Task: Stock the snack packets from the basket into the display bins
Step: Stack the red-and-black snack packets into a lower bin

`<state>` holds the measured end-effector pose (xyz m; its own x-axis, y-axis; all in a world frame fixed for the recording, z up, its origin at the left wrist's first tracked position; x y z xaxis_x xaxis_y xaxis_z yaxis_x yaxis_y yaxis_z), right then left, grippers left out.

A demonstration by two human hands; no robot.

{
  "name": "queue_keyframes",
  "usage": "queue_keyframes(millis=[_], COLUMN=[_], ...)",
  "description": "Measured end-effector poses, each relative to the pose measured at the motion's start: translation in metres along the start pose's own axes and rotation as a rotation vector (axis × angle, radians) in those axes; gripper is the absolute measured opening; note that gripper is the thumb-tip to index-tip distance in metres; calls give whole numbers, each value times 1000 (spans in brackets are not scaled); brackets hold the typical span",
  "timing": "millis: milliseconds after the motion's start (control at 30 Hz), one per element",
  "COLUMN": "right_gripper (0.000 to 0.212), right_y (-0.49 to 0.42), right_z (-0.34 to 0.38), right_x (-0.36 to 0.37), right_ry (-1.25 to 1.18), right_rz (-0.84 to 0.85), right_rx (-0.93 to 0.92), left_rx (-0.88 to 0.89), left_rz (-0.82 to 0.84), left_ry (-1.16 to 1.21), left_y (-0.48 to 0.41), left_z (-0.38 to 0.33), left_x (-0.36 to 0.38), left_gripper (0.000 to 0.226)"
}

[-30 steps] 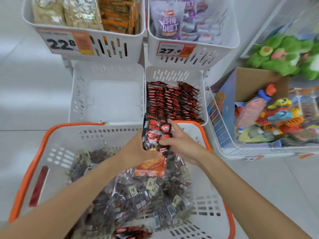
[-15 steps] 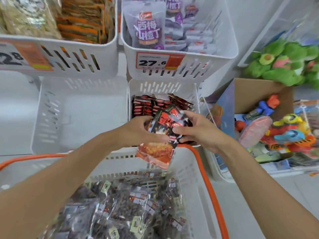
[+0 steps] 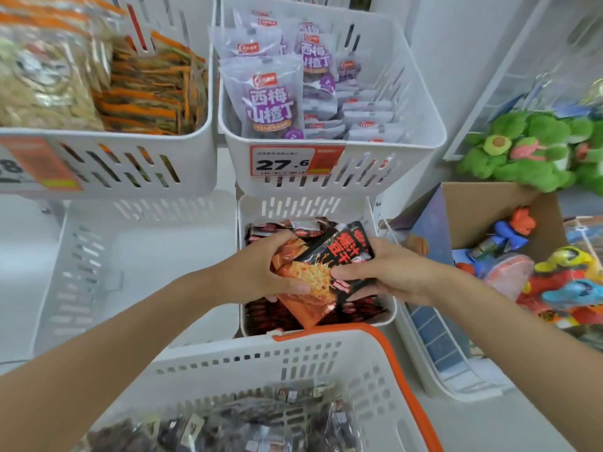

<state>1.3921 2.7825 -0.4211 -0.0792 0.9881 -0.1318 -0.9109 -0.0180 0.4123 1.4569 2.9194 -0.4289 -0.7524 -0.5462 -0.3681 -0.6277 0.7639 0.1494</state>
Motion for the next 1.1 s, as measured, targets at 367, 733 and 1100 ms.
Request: queue_keyframes(millis=[367,733,1100], right_gripper=[41,93,84], right_y=[-26,-137,-149], right_z=[60,14,13], right_x=[-7,-21,-6], right_ry=[1178,1327,1447], right_rz=[-557,-456,-504], right_rx=[-839,-386,-495], left_rx=[75,209,216], left_rz=[-389,-464,-468], left_ry=[-940,-886,-867], left_y=[-42,-37,-40], left_z=[71,76,80], left_x=[-65,-64,-61], left_gripper=[83,65,65])
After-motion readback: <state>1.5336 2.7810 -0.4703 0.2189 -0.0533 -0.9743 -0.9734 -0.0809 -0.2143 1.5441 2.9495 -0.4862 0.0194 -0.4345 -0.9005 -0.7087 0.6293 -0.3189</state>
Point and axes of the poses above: each hand's wrist, its own y-axis away from the middle knuckle, its own x-axis out of the palm, z = x × y, the point moved 9 cm from there along -y, towards the middle knuckle, and after that the axes turned 2 degrees about -z, right-handed, at the moved point
